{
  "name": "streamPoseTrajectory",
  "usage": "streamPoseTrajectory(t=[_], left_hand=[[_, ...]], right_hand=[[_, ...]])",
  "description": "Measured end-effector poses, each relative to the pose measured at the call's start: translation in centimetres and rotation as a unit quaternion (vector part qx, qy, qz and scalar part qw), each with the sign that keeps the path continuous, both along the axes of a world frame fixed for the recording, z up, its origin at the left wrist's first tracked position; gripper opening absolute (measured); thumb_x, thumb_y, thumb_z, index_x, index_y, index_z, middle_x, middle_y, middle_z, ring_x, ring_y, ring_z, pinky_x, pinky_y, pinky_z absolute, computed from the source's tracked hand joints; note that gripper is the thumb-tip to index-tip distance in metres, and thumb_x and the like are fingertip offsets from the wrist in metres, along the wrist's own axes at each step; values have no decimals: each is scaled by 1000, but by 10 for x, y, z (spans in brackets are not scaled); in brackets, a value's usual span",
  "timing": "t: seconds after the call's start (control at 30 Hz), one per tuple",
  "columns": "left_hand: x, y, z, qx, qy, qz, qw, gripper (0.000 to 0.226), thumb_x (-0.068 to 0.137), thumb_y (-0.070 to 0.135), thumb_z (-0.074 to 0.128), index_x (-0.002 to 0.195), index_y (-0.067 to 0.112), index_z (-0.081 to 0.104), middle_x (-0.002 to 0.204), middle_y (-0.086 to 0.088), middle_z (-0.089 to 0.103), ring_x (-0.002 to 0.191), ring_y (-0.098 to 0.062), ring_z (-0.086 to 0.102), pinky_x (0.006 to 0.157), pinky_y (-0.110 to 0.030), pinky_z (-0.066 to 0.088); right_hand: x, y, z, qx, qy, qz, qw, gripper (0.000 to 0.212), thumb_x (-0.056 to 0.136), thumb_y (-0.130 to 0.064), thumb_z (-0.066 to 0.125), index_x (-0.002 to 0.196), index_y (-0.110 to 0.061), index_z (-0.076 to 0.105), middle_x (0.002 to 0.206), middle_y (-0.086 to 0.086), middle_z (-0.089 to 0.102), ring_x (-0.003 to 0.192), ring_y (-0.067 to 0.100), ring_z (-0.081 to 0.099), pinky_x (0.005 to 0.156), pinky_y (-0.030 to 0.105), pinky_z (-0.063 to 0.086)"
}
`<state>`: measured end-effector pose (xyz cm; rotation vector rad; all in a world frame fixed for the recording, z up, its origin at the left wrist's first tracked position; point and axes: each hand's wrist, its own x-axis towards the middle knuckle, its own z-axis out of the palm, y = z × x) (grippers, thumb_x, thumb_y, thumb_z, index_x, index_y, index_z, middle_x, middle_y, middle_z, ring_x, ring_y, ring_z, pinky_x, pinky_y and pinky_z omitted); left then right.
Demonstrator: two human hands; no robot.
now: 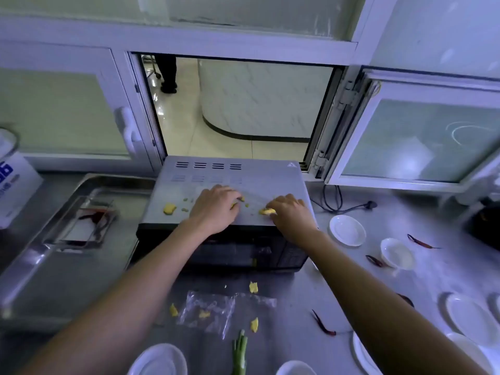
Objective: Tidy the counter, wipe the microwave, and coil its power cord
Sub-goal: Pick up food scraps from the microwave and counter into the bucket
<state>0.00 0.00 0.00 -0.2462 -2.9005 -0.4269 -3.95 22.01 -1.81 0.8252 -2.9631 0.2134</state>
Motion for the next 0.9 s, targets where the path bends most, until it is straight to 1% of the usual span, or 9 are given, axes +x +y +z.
streamPoseTrajectory(t=[0.1, 0.2, 0.27, 0.37, 0.43, 0.53, 0.73, 0.83, 0.9], left_hand=[[-11, -4, -3, 2, 0, -7, 1000, 24, 98, 29, 55, 116, 22, 69, 119, 5, 67, 113, -19, 56, 88, -40, 52], [-21, -4, -5, -13, -15, -11, 1000, 24, 98, 25, 55, 116, 20, 69, 119, 4, 67, 115, -20, 55, 89, -42, 52], [-27, -6, -7, -15, -16, -4, 1000, 22, 97, 22, 54, 111, 20, 70, 117, 4, 67, 113, -21, 54, 88, -42, 52], [-35, -5, -9, -28, -19, -19, 999, 24, 96, 21, 54, 113, 19, 70, 116, 4, 67, 111, -22, 54, 89, -43, 51], [-41, -5, -9, -34, -18, -30, 999, 25, 96, 22, 56, 117, 20, 70, 116, 4, 67, 111, -23, 54, 90, -43, 49], [-47, -7, -11, -46, -16, -39, 998, 24, 96, 25, 58, 115, 20, 71, 113, 5, 66, 109, -22, 53, 90, -43, 47], [-53, -9, -12, -48, -25, -51, 997, 10, 93, 26, 65, 100, 24, 72, 102, 7, 63, 103, -19, 51, 85, -39, 47], [-54, -8, -11, -49, -25, -59, 997, 3, 92, 25, 65, 92, 24, 68, 96, 9, 62, 99, -17, 51, 78, -36, 46], [-54, -8, -10, -49, -29, -63, 996, 2, 92, 24, 65, 91, 25, 64, 96, 10, 63, 98, -17, 51, 78, -36, 46]], right_hand=[[-3, -1, 0, -2, 15, -1, 1000, 26, 97, -25, 57, 121, -21, 65, 123, 3, 63, 116, 29, 50, 91, 41, 41], [-5, -1, 1, 2, 25, -3, 1000, 25, 99, -35, 55, 112, -19, 69, 114, 5, 63, 111, 30, 50, 85, 41, 42], [-6, -2, 1, 3, 39, -7, 999, 22, 98, -35, 56, 107, -20, 70, 110, 4, 62, 108, 30, 51, 82, 39, 41], [-7, -2, -1, -3, 46, -12, 999, 19, 98, -32, 57, 107, -20, 68, 110, 3, 62, 107, 29, 52, 81, 38, 40], [-7, -3, -2, -14, 49, -17, 999, 20, 99, -33, 55, 108, -20, 68, 109, 2, 62, 107, 28, 52, 81, 38, 41], [-6, -5, 0, -33, 50, -30, 998, 23, 101, -34, 53, 112, -21, 68, 110, 0, 64, 108, 26, 52, 83, 37, 39], [-6, -10, 8, -59, 46, -39, 996, 27, 102, -35, 51, 116, -20, 68, 112, 0, 66, 109, 25, 53, 87, 38, 40], [-5, -11, 8, -72, 44, -45, 995, 27, 101, -34, 53, 116, -19, 69, 110, 1, 67, 107, 25, 54, 86, 38, 42], [-4, -10, 7, -86, 43, -48, 994, 26, 100, -33, 55, 113, -17, 70, 107, 2, 68, 104, 26, 55, 84, 38, 42]])
